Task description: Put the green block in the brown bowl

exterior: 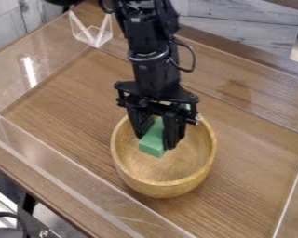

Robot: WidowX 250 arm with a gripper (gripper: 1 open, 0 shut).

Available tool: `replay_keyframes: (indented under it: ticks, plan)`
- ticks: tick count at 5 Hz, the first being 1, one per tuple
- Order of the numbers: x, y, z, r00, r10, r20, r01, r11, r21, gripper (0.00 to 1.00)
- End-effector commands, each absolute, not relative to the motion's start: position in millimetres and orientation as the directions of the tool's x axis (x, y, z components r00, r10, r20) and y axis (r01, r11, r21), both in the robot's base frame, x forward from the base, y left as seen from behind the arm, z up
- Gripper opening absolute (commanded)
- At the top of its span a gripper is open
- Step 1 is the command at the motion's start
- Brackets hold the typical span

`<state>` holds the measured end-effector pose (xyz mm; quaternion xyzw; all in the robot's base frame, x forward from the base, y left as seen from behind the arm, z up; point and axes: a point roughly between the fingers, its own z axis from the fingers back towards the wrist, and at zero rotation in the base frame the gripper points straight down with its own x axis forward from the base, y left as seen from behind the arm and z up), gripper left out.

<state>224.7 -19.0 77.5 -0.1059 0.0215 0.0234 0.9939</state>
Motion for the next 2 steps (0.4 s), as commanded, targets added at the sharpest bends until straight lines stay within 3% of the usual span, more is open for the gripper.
replay_keyframes:
  ticks: [1, 2]
  plan:
    - [238.2, -16.1, 89.5, 0.999, 0.045, 0.014, -0.041, 0.976, -0.216, 0.0]
    - [239.2, -15.7, 89.2, 0.999, 0.046, 0.015, -0.042, 0.975, -0.219, 0.0]
